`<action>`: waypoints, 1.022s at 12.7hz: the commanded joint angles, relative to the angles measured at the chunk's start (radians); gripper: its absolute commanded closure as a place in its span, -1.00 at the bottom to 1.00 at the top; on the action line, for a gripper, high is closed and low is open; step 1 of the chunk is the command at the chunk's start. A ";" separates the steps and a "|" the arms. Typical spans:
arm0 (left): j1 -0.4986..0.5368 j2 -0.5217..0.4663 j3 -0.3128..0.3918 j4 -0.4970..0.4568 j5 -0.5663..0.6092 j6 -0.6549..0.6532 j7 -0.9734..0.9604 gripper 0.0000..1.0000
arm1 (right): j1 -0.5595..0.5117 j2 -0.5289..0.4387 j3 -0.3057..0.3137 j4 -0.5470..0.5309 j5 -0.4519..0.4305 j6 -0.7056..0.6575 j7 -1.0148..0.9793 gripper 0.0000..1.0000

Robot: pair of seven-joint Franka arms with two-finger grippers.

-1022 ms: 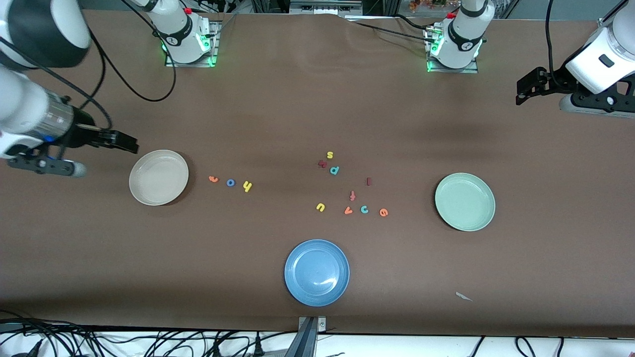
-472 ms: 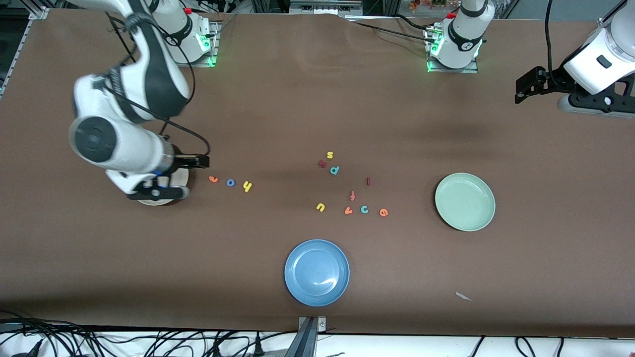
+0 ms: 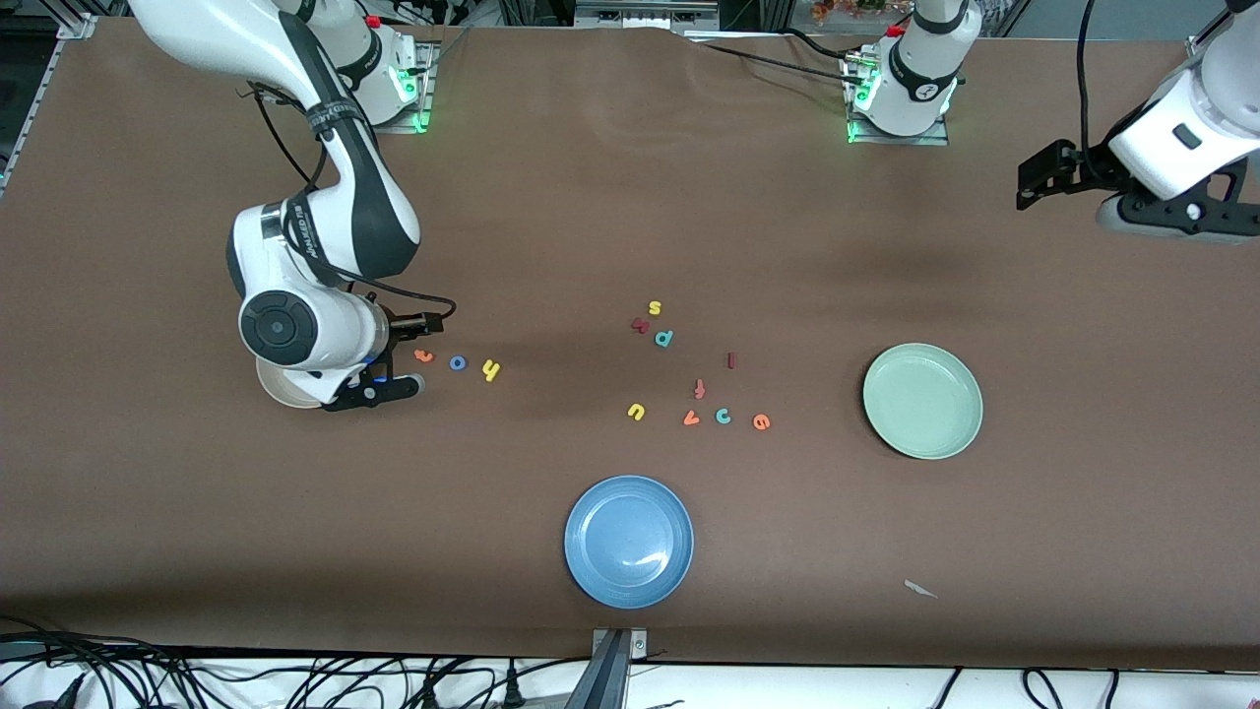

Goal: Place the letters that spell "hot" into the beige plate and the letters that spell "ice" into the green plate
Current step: 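Reach the right gripper to the orange letter while the left gripper reaches letters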

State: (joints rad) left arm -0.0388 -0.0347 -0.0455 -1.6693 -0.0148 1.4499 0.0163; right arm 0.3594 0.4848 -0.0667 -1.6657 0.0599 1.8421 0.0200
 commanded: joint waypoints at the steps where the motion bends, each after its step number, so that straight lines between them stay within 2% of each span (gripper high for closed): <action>1: -0.021 0.082 -0.008 0.036 -0.024 -0.028 0.013 -1.00 | -0.004 -0.029 -0.002 -0.121 0.003 0.135 -0.069 -0.95; 2: -0.054 0.114 -0.013 0.037 -0.022 -0.020 0.011 -1.00 | -0.004 -0.029 -0.002 -0.156 0.003 0.185 -0.087 -0.85; 5: -0.166 0.203 -0.014 0.040 -0.024 0.010 -0.002 -1.00 | -0.002 -0.029 -0.002 -0.255 0.003 0.333 -0.094 -0.85; 8: -0.228 0.266 -0.014 0.039 -0.025 0.127 -0.007 -1.00 | -0.004 -0.026 -0.004 -0.331 0.001 0.431 -0.094 -0.83; 11: -0.292 0.355 -0.022 0.039 -0.031 0.246 -0.074 -1.00 | -0.002 -0.025 -0.004 -0.348 0.001 0.444 -0.088 -0.30; 13: -0.343 0.424 -0.022 0.037 -0.030 0.332 -0.079 -1.00 | 0.000 -0.023 -0.002 -0.377 -0.002 0.518 -0.086 -0.29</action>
State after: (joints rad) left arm -0.3391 0.3176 -0.0747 -1.6671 -0.0226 1.7304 -0.0450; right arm 0.3576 0.4844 -0.0700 -1.9930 0.0599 2.2871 -0.0538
